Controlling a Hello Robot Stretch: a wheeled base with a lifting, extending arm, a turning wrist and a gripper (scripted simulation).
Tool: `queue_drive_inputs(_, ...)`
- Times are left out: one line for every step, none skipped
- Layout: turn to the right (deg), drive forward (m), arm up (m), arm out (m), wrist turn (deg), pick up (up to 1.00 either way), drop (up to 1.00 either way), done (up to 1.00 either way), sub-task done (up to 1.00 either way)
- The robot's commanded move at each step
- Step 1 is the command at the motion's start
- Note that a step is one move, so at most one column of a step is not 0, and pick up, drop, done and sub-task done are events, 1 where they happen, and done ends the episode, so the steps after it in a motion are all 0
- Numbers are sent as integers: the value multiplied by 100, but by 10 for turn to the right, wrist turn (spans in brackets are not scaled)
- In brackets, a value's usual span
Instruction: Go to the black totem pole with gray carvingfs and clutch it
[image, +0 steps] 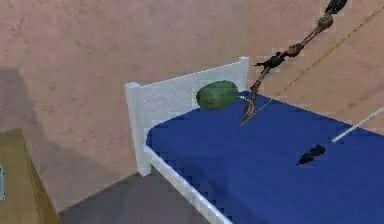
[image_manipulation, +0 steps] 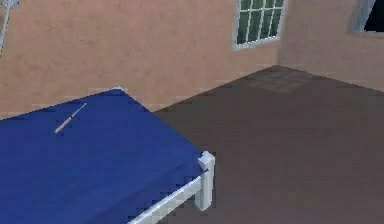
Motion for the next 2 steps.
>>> queue_drive_inputs(-450,0,0,0,0,0,0,0,0)
queue_drive_inputs(-450,0,0,0,0,0,0,0,0)
